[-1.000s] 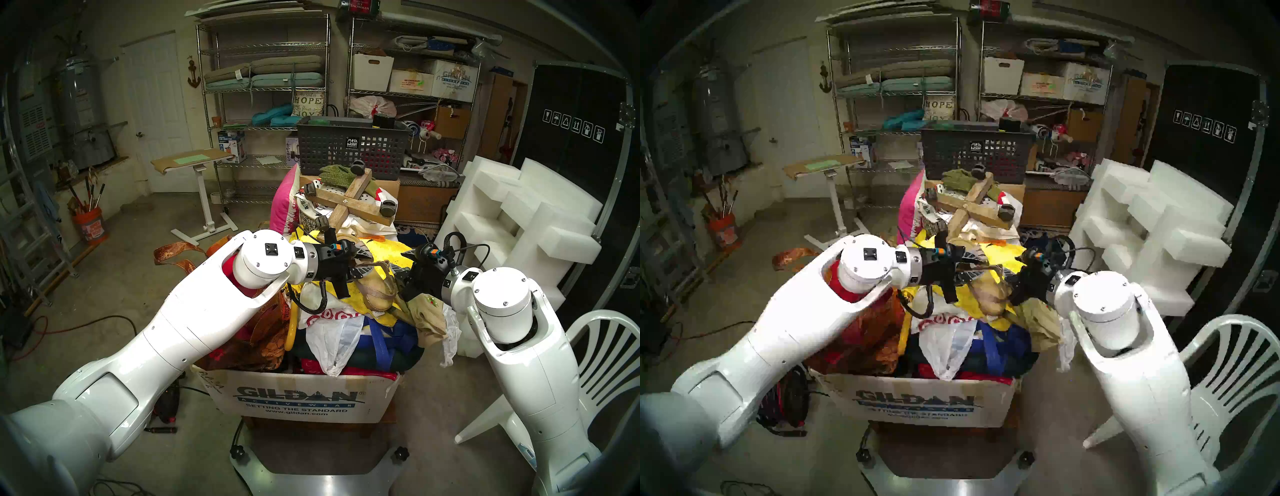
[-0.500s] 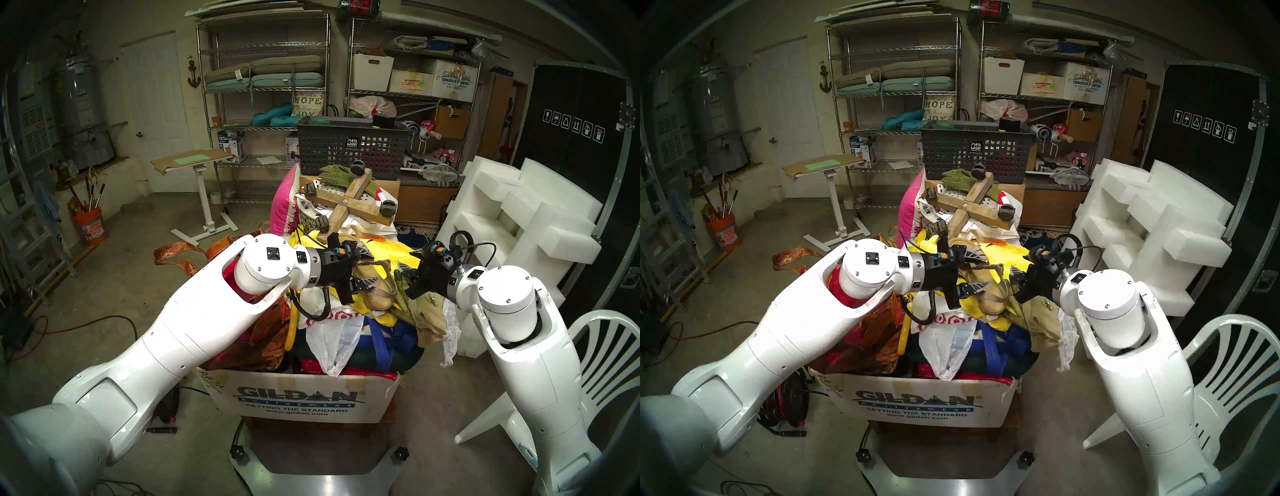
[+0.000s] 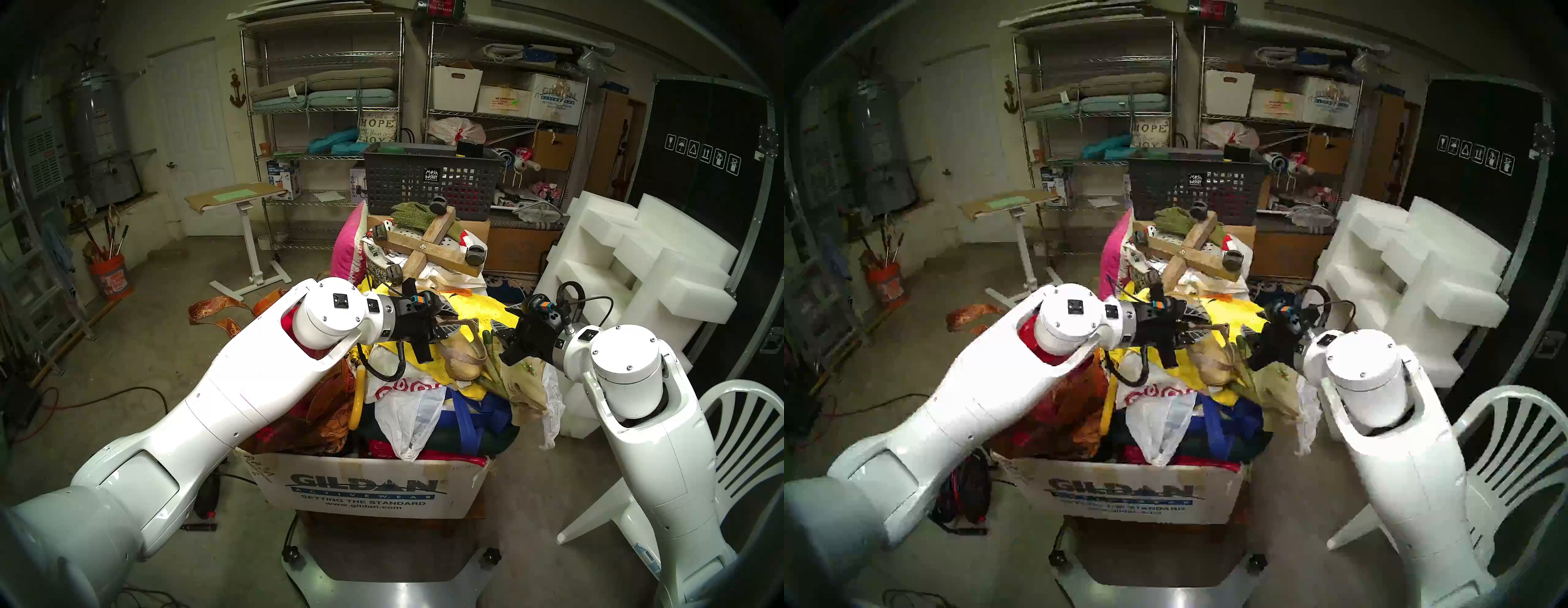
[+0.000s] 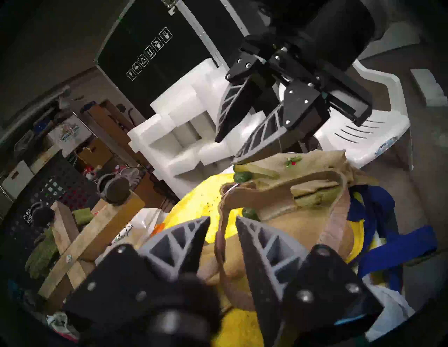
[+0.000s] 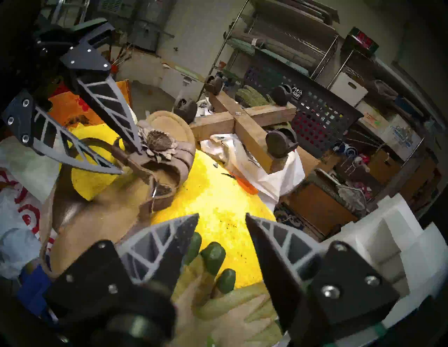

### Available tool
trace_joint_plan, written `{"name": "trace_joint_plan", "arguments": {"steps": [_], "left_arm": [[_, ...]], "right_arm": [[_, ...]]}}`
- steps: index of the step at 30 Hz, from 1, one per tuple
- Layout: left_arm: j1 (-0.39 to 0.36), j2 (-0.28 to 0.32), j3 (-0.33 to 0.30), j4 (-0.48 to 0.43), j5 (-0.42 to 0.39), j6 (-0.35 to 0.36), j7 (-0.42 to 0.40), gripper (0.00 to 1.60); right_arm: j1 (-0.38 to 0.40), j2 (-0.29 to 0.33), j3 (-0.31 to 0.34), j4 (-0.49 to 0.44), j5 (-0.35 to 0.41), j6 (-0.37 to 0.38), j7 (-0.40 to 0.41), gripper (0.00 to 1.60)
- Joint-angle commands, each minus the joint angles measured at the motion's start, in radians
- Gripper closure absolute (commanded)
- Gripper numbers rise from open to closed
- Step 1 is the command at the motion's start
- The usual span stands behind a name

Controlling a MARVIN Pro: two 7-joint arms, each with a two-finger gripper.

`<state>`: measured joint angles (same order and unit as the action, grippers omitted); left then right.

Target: Unbuckle a shoe

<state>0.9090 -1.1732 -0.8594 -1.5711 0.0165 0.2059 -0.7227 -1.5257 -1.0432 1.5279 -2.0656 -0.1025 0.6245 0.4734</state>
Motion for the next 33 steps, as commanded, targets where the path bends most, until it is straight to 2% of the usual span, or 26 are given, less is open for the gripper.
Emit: {"name": "trace_joint_plan", "arguments": {"steps": [1,19,33], "left_arm": [[-0.045,-0.035,-0.001,0.011,-0.008,-0.016,-0.015,0.78],[-0.073,-0.064,-0.001,0.088,-0.006,-0.046,-0.036,0.8],[-0.074,-0.068,0.015,0.093,-0.002,-0.055,-0.045,0.84]], "right_arm": [[0.004,0.001,0.006,-0.018,0.004,-0.007,0.002,0.57],[-0.003,0.0,0.004,-0.034,0.009,-0.001,0.003,0.56],[-0.017,-0.003,0.005,-0.052,0.009,0.007,-0.006,0.57]]}}
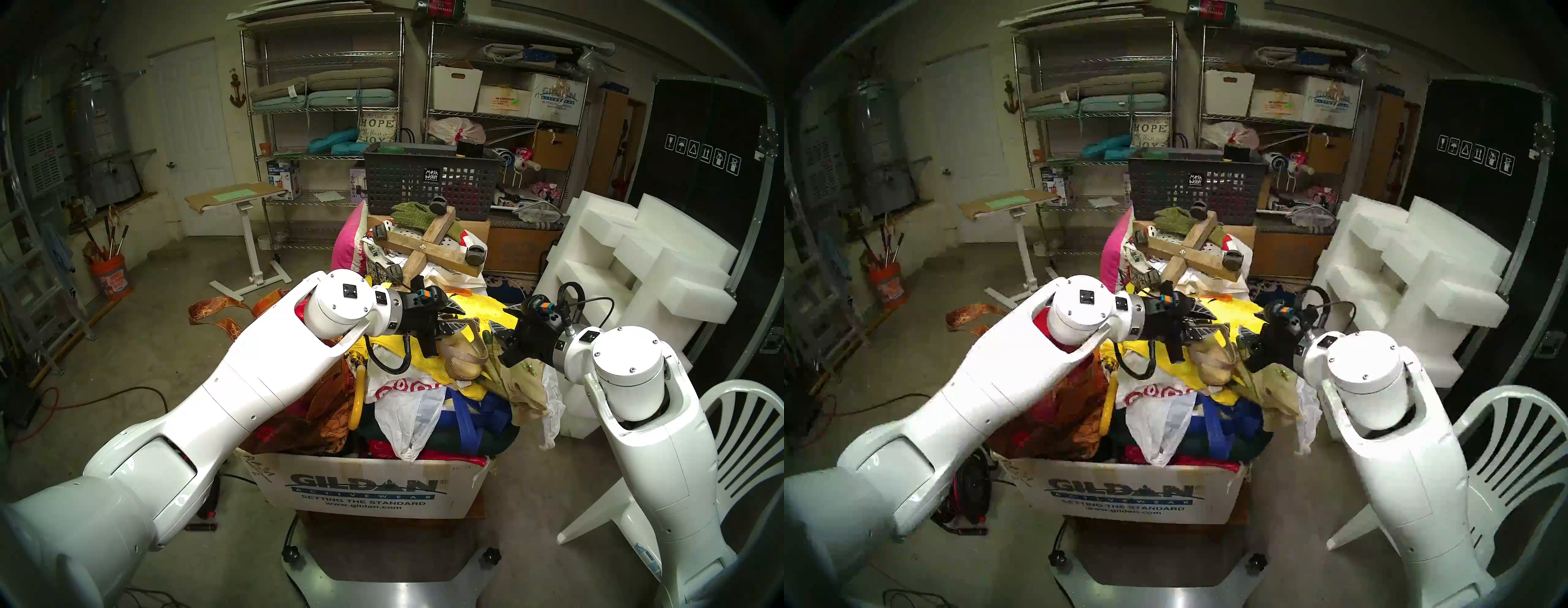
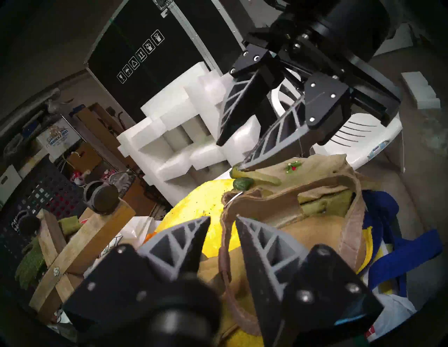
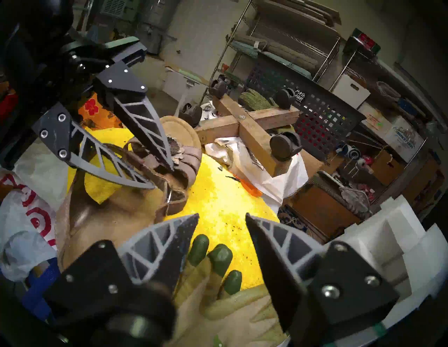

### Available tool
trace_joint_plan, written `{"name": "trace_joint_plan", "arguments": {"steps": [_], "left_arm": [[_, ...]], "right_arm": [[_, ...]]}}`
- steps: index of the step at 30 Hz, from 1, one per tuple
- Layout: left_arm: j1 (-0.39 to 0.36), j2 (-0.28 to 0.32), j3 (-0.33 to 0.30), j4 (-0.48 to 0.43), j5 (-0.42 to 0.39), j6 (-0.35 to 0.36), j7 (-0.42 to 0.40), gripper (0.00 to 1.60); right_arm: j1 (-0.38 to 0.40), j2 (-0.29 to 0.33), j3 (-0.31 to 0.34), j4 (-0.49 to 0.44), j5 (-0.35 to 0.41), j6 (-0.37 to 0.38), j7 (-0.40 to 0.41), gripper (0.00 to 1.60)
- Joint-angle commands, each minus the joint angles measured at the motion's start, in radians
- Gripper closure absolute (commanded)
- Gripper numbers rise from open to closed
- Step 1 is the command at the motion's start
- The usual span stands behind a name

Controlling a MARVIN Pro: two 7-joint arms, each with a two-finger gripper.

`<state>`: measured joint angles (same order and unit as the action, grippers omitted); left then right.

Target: Unbuckle a shoe

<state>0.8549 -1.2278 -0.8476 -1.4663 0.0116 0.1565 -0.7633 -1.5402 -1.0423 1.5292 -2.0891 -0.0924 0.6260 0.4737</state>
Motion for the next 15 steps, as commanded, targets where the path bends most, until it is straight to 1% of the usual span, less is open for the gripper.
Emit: {"name": "trace_joint_plan", "arguments": {"steps": [1,15], "left_arm": [[-0.019,-0.013,0.004,-0.012,0.004,-0.005,-0.004,0.85],[-0.006,-0.001,0.006,-0.021,0.006,0.003,0.012,0.85]], "right_arm": [[-0.004,-0.004,0.004,-0.03,-0.001,0.005,-0.007,0.56],[-0.021,0.0,0.019,-0.049,0.005,0.004,-0.009,0.56]]}}
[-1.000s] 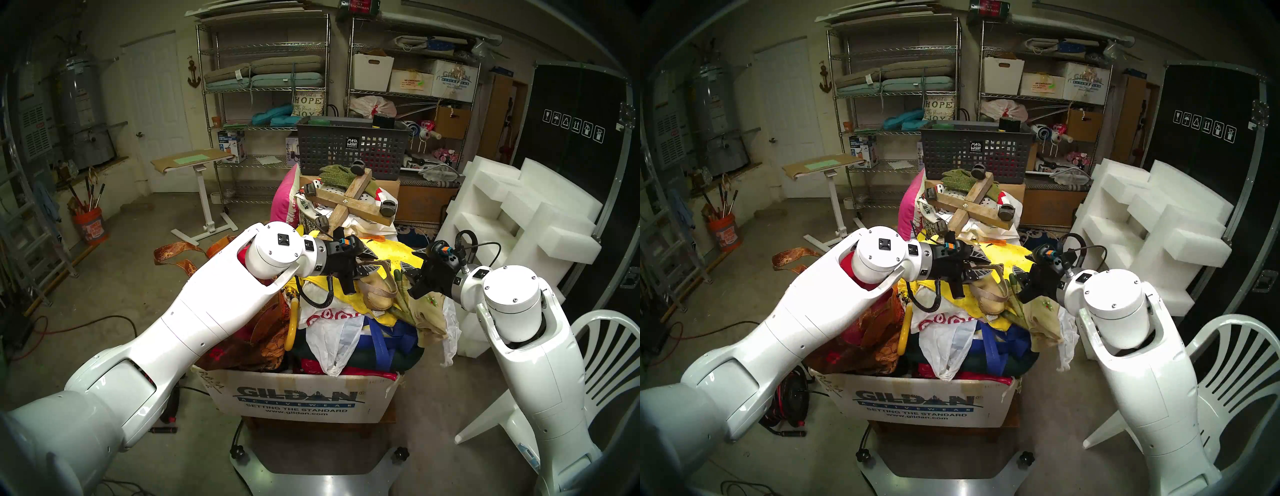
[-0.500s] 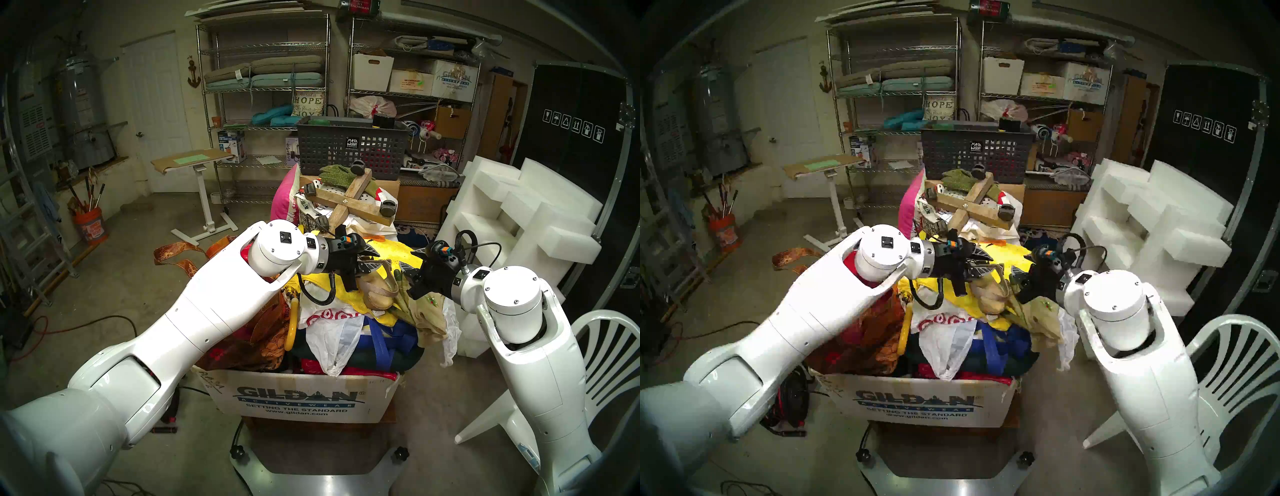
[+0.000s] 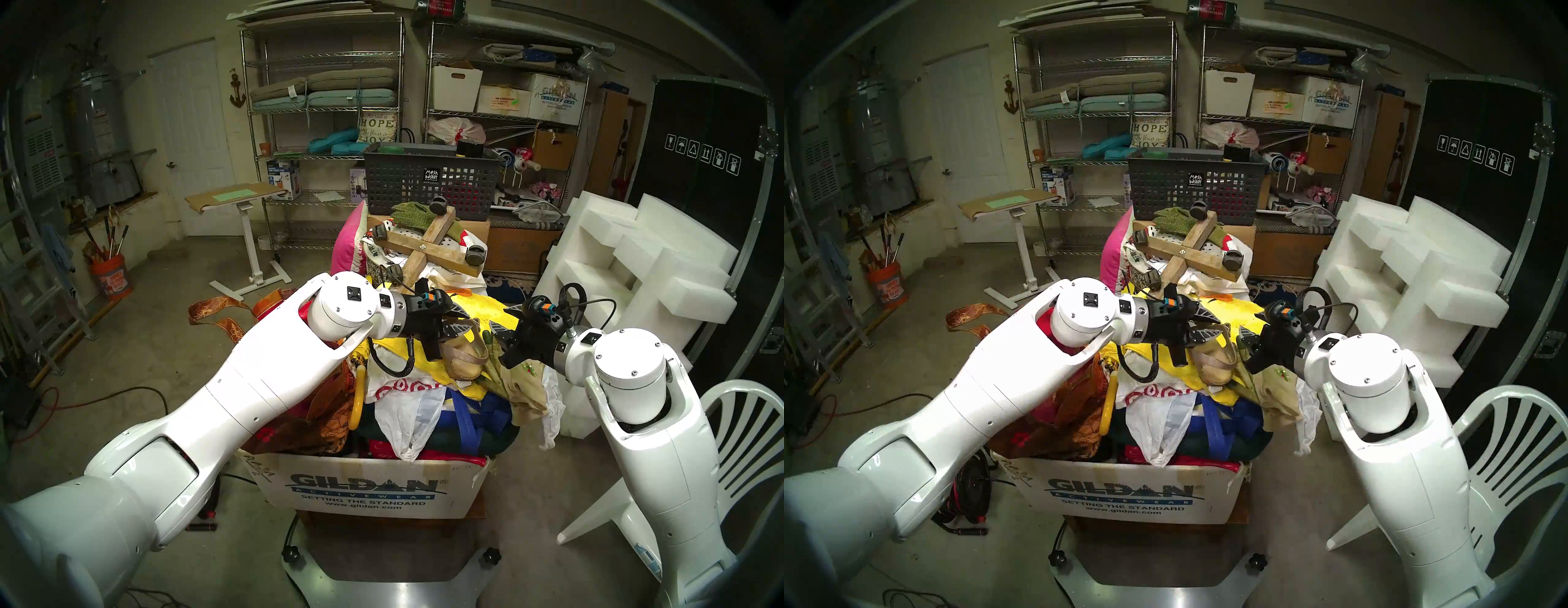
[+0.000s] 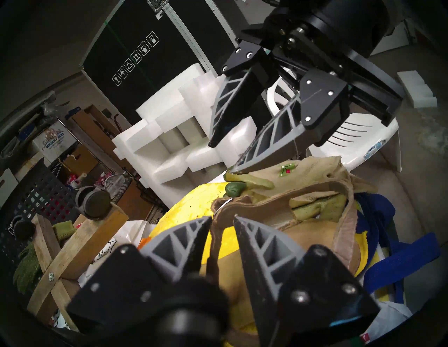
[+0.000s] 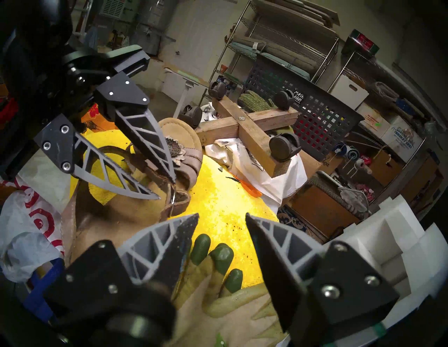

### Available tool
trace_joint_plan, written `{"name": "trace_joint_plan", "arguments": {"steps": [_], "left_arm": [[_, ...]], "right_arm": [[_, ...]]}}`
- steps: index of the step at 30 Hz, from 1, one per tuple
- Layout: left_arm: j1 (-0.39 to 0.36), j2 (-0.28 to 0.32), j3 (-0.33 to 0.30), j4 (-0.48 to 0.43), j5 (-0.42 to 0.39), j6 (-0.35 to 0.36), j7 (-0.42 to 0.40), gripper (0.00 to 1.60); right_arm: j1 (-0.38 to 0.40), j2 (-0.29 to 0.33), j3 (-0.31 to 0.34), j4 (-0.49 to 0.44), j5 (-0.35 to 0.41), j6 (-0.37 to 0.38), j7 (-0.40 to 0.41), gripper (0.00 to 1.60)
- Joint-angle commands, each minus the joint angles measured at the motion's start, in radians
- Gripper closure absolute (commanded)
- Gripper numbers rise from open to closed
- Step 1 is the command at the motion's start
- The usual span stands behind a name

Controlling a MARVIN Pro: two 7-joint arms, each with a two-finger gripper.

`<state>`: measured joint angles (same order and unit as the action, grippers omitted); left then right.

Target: Unbuckle a shoe

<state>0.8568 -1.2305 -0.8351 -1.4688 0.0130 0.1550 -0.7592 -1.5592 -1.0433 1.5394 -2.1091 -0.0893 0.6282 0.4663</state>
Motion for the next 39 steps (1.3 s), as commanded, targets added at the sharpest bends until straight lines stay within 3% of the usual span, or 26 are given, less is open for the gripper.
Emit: {"name": "trace_joint_plan", "arguments": {"steps": [1,4,6,8,11,16,17,28,39], "left_arm": [[-0.008,0.002,-0.007,-0.02,0.005,0.005,0.008,0.85],[-0.008,0.004,-0.005,-0.022,0.006,0.007,0.008,0.93],[-0.01,0.006,-0.003,-0.022,0.007,0.011,0.005,1.12],[-0.009,0.007,-0.001,-0.023,0.01,0.012,0.006,1.1],[-0.008,0.008,0.0,-0.022,0.012,0.013,0.006,0.93],[-0.006,0.011,-0.003,-0.026,0.016,0.013,0.01,0.81],[-0.006,0.011,-0.003,-0.026,0.016,0.013,0.01,0.72],[-0.015,0.008,-0.006,-0.019,0.019,0.015,0.004,0.83],[-0.017,0.001,-0.002,0.004,0.016,0.005,-0.011,1.05]], "right_arm": [[-0.002,0.001,0.009,-0.029,0.002,0.001,-0.001,0.56],[-0.004,0.0,0.01,-0.031,0.003,0.001,-0.001,0.56],[-0.005,0.0,0.011,-0.032,0.003,0.0,-0.002,0.59],[-0.007,0.0,0.013,-0.034,0.004,0.0,-0.002,0.57],[-0.009,0.002,0.014,-0.037,0.005,0.001,-0.002,0.56],[-0.013,0.002,0.016,-0.039,0.005,0.003,-0.003,0.57],[-0.014,0.002,0.016,-0.039,0.005,0.002,-0.003,0.56],[-0.017,0.001,0.017,-0.042,0.006,0.003,-0.004,0.57],[-0.014,-0.001,0.015,-0.041,0.008,0.002,-0.005,0.56]]}}
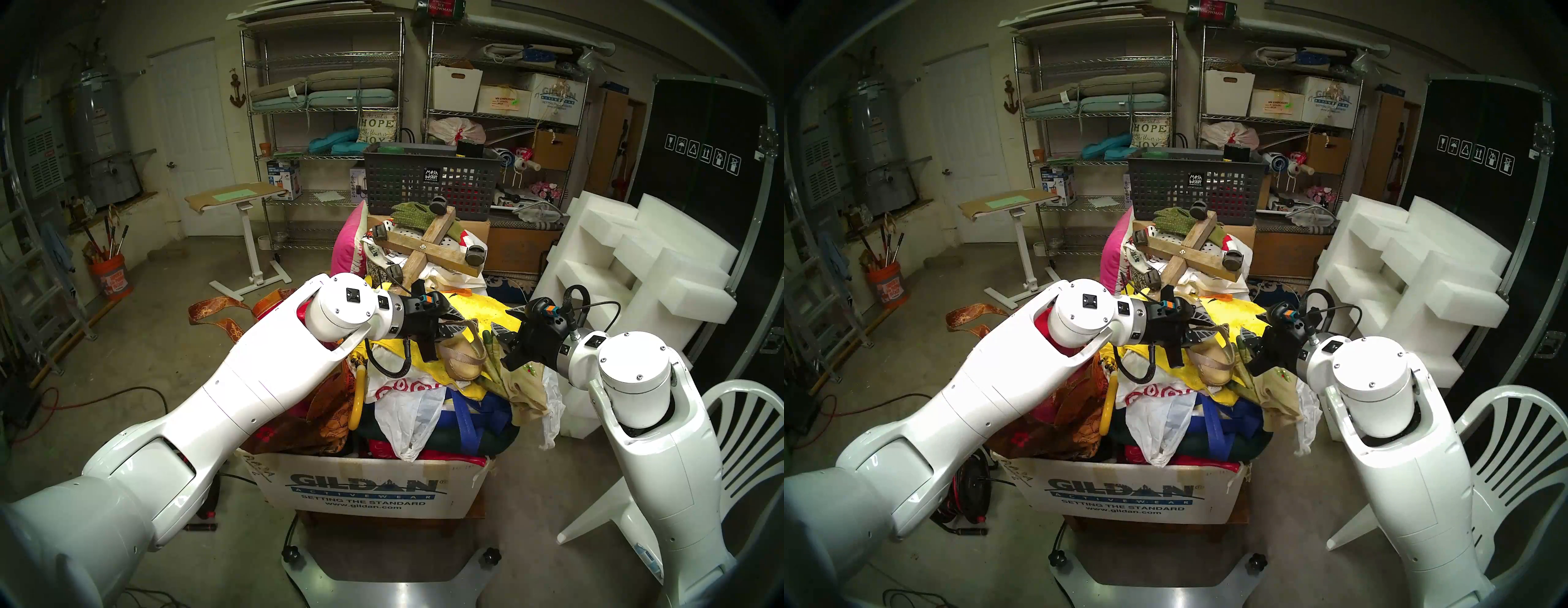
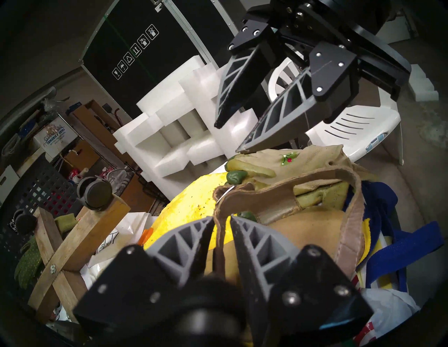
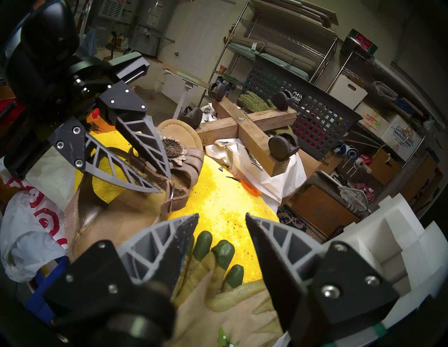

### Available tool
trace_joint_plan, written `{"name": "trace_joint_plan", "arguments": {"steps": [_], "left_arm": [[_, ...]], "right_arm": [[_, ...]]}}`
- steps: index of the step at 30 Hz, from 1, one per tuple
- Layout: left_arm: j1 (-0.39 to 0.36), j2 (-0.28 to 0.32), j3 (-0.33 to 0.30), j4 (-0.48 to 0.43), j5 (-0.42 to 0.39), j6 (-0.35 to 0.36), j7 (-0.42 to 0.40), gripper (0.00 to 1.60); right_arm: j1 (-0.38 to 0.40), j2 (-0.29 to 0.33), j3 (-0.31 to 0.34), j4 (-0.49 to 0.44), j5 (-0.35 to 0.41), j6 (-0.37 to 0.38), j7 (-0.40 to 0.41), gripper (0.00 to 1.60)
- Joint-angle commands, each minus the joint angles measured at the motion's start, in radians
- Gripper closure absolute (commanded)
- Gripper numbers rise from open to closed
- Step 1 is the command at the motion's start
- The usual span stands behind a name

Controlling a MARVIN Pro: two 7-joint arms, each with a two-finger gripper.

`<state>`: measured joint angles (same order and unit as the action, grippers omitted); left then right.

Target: Unbuckle a shoe

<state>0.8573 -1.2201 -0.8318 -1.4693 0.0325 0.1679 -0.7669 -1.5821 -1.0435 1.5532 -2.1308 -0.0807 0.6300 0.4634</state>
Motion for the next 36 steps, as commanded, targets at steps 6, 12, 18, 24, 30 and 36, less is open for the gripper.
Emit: {"name": "trace_joint_plan", "arguments": {"steps": [6,12,18,24,30,36], "left_arm": [[-0.017,-0.01,-0.006,0.008,0.003,-0.015,0.001,1.6],[-0.019,0.014,0.015,-0.006,0.054,-0.054,0.02,1.6],[0.003,0.039,0.018,-0.04,0.088,-0.109,0.054,1.6],[0.023,0.056,0.004,-0.075,0.093,-0.138,0.082,1.6],[0.029,0.059,-0.002,-0.088,0.091,-0.135,0.079,1.6],[0.032,0.063,-0.004,-0.095,0.082,-0.152,0.069,1.6]], "right_arm": [[0.015,0.005,0.0,-0.017,0.004,-0.001,0.009,0.56],[0.039,0.029,-0.008,-0.001,0.016,0.0,0.048,0.56],[0.074,0.047,-0.019,0.027,0.015,-0.003,0.082,0.63],[0.101,0.057,-0.034,0.04,0.012,-0.006,0.104,0.74],[0.112,0.053,-0.061,0.049,0.004,-0.003,0.108,0.81],[0.113,0.068,-0.06,0.059,0.012,-0.014,0.132,0.73]]}}
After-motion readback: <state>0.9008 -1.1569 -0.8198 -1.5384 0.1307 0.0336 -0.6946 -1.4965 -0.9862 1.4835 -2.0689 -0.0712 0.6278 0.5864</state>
